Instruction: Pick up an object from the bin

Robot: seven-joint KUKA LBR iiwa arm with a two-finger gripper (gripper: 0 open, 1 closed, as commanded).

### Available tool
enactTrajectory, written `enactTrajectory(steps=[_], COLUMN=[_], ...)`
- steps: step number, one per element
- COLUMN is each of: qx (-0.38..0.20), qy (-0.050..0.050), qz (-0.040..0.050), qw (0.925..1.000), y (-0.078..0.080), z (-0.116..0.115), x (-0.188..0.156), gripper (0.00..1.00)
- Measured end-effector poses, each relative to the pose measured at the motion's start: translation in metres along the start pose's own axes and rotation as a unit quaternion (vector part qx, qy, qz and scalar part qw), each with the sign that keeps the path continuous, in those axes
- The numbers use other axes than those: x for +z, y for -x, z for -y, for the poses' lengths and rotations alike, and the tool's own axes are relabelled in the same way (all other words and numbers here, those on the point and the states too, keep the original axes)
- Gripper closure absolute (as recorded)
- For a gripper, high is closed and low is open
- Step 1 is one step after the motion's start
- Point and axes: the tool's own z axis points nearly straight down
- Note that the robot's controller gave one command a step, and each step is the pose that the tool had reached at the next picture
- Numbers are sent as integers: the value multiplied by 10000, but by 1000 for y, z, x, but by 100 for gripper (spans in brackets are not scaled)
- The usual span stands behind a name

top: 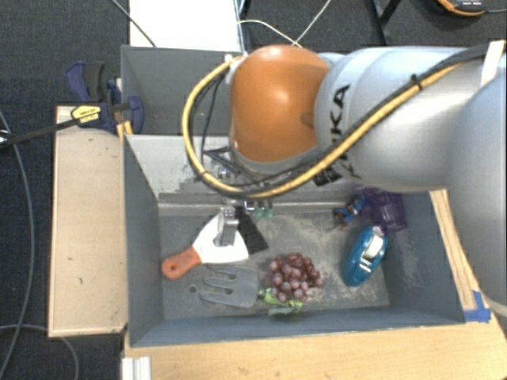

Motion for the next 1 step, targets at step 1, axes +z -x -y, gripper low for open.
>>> enactTrajectory(steps=[1], qx=[31], qy=[8], qz=[43], qw=[10000], y=[2], z=[1], x=[-5], gripper=[0])
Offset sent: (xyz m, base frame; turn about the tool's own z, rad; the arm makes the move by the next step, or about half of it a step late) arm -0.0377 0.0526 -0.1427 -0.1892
